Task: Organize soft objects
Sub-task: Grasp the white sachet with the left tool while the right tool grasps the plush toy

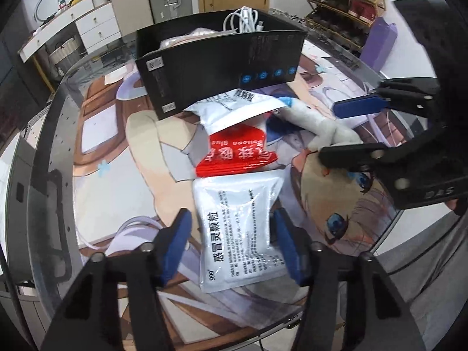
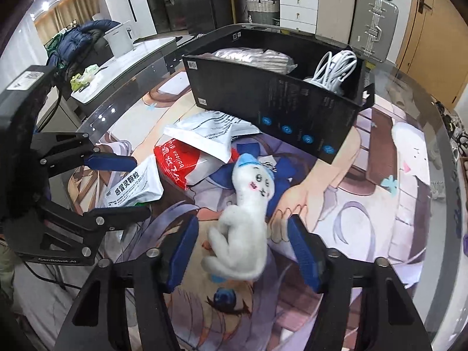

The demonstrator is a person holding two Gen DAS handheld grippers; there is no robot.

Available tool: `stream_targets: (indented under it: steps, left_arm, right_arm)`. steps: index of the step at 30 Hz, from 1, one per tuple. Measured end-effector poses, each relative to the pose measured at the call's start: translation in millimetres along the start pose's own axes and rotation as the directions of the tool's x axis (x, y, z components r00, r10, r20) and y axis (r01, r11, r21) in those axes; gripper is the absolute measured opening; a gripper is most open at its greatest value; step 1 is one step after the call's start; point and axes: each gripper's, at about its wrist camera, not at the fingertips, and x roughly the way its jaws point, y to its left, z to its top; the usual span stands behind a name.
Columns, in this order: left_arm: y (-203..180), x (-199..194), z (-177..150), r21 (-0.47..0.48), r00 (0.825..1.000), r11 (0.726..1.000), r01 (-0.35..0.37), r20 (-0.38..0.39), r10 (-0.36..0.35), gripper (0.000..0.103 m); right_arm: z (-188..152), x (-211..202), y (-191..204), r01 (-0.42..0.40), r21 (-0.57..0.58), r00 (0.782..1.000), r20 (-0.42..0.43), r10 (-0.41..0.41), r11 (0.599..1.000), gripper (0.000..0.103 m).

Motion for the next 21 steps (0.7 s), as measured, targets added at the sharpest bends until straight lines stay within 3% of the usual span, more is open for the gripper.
stream_targets:
  steps: [2, 3, 11, 21]
  left_arm:
    - [1.6, -0.6, 0.2, -0.002, 1.000, 1.000, -0.002, 0.003, 0.002, 0.051]
    - [2.6, -0.5, 0.2, -0.006, 1.000, 1.000, -0.001, 0.003, 0.001, 0.050]
    - [1.6, -1.8, 1.1, 0.001, 1.000, 1.000, 0.000, 0.003, 0.000, 0.043]
    - [7.0, -23.1, 5.9, -0.007, 0.997, 1.000, -0.022, 0.076, 0.022, 0.040]
  right_arm:
    - [-1.9, 2.5, 1.4, 0.004, -0.020, 1.000, -0.020, -0.005, 1.000, 0.042]
    - [-3.2, 3.7, 2.4, 0.005, -0.029, 1.000, -0.028, -0.006, 1.000, 0.040]
    - [-3.6, -2.5, 12.8, 0.010, -0.054, 1.000, -0.012, -0.010, 0.999, 0.036]
    - [-5.4, -31.1, 13.6, 0.001, -0.055, 0.999, 0.042, 0.002, 0.998, 0.036]
